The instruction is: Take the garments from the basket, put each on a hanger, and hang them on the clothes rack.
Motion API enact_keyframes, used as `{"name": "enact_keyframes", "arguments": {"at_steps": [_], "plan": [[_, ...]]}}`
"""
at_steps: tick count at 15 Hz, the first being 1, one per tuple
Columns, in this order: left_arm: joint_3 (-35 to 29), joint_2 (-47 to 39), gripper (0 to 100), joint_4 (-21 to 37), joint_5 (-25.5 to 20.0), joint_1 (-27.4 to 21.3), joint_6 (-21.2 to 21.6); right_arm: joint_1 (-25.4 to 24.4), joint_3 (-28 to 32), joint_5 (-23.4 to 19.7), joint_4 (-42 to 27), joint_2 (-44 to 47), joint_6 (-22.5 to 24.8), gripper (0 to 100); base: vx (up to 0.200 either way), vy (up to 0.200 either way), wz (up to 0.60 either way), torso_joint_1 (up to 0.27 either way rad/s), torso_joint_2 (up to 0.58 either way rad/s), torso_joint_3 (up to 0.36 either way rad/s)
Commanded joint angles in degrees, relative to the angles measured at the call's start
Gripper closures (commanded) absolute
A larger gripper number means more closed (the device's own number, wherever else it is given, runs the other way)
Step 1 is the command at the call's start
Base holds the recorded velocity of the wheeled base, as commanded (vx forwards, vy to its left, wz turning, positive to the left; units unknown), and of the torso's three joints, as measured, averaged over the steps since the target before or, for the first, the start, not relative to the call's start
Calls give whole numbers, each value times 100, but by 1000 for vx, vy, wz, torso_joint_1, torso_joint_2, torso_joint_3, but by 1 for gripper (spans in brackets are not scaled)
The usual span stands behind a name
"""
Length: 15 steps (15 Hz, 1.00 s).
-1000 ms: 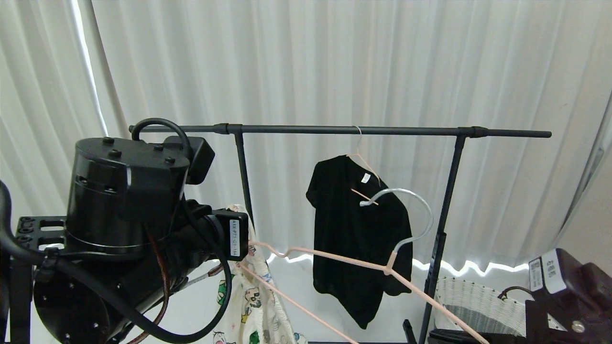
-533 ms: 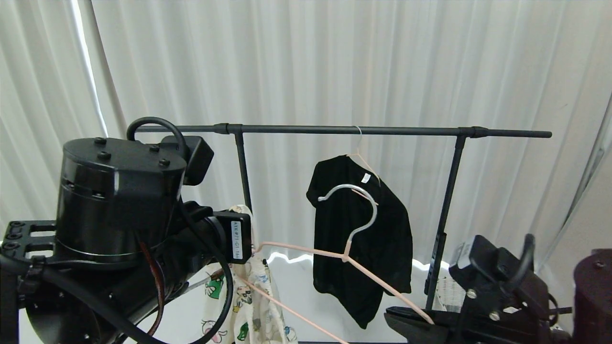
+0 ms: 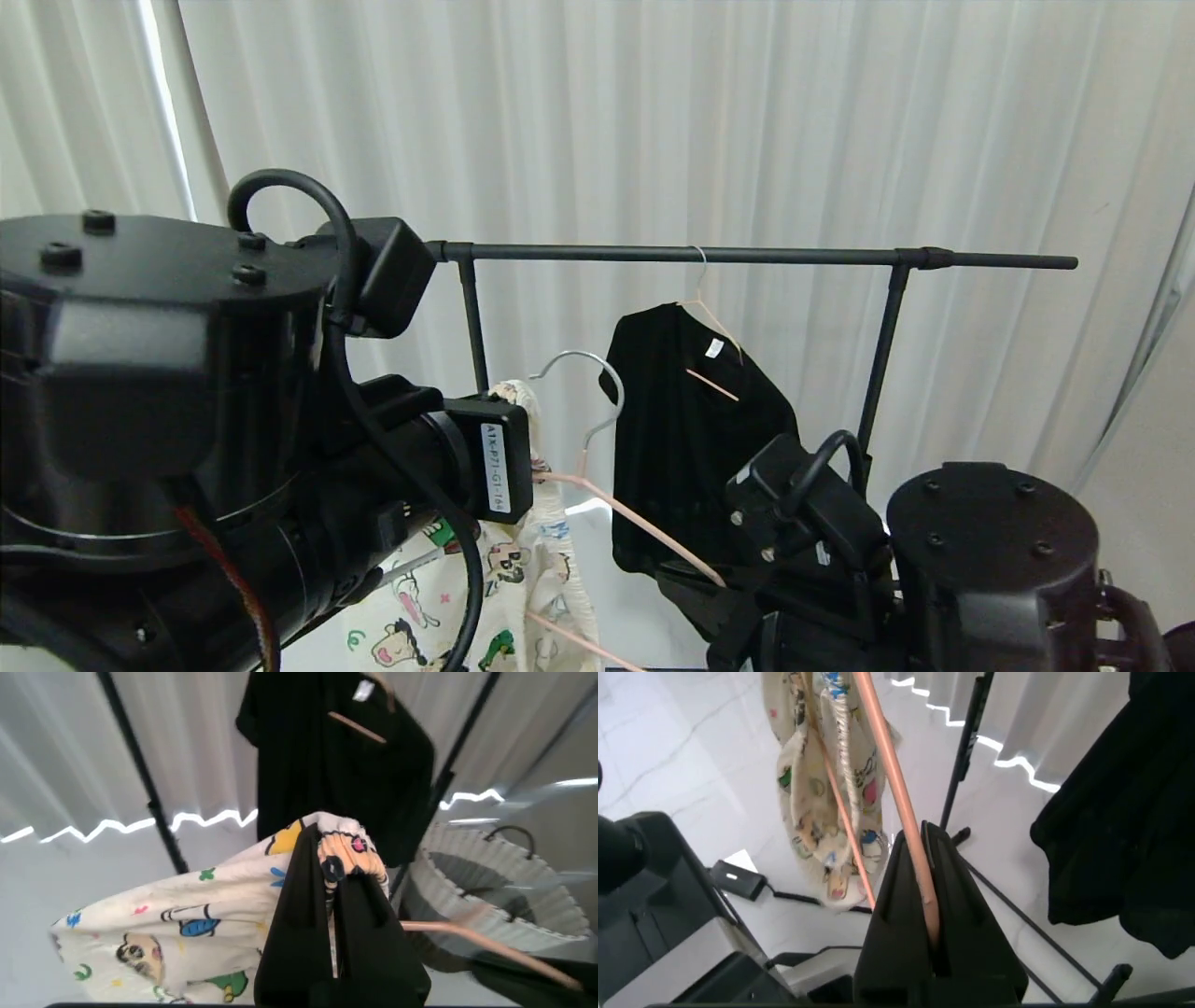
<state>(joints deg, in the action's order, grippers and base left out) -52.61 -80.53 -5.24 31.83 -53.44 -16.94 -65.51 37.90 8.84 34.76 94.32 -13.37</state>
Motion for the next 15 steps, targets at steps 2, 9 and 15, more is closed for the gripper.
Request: {"name": "enact_keyframes", "arguments": {"at_steps": [2, 9, 15], "plan": [[-223, 2, 100, -3, 7, -228, -2, -23, 227, 74, 14, 298, -7, 100, 0, 0, 0, 0, 0, 0], [-293, 73, 0, 199, 16, -325, 7, -278, 288, 804, 260, 236, -271, 100, 0, 0, 0, 0, 0, 0], [-478, 46, 0, 199, 763, -245, 42, -287, 262, 1507, 647, 201, -271, 100, 0, 0, 0, 0, 0, 0]]}}
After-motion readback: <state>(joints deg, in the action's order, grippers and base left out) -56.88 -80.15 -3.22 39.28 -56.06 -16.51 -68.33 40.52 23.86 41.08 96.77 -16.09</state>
